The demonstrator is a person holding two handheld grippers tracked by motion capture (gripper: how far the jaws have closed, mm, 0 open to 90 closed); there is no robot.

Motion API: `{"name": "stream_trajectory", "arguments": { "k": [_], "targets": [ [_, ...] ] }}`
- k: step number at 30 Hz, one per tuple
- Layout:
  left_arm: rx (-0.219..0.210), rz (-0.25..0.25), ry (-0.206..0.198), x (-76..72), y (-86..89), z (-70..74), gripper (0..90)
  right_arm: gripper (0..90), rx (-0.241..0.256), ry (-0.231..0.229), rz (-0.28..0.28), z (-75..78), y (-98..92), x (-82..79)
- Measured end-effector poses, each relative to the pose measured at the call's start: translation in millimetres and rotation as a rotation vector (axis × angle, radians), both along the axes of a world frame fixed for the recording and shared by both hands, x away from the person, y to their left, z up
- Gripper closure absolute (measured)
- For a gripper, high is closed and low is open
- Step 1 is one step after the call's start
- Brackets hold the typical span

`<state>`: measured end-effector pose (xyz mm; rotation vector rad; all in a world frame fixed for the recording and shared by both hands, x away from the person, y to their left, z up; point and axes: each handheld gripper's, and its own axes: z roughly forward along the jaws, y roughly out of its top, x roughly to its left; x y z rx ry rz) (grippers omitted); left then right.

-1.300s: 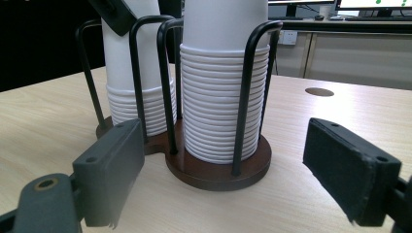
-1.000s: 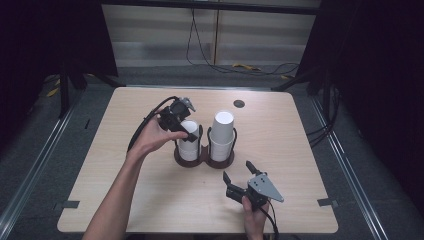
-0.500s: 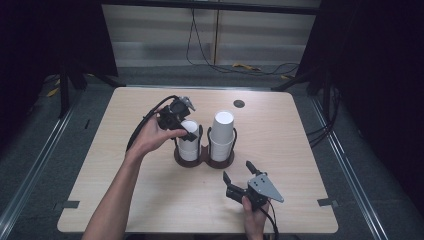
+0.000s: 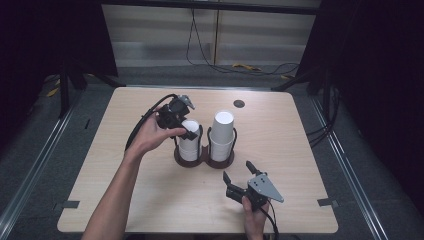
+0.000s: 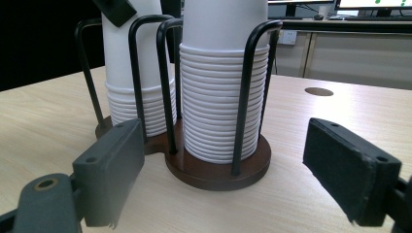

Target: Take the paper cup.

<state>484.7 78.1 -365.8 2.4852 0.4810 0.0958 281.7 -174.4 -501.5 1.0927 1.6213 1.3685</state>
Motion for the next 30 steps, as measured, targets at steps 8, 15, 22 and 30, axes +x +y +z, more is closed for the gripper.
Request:
{"name": "stream_trajectory", "arguments": {
  "k": [8, 15, 22, 30],
  "targets": [
    [-0.040, 0.003, -0.004, -0.2, 7.6, 7.0, 33.3, 14.5, 0.001, 0.000, 0.000, 0.0, 0.0, 0.0],
    [-0.049, 0.013, -0.012, -2.2, 7.3, 7.7, 33.4, 14.5, 0.001, 0.001, 0.000, 0.0, 0.0, -0.1],
    [-0.048, 0.009, -0.021, -3.0, 10.7, 11.5, 33.5, 14.5, 0.003, 0.003, -0.002, 0.0, 0.1, -0.2],
    [-0.053, 0.008, -0.050, -6.9, 10.5, 16.0, 33.7, 14.5, 0.003, 0.003, -0.003, 0.0, 0.2, -0.2]
  ]
}}
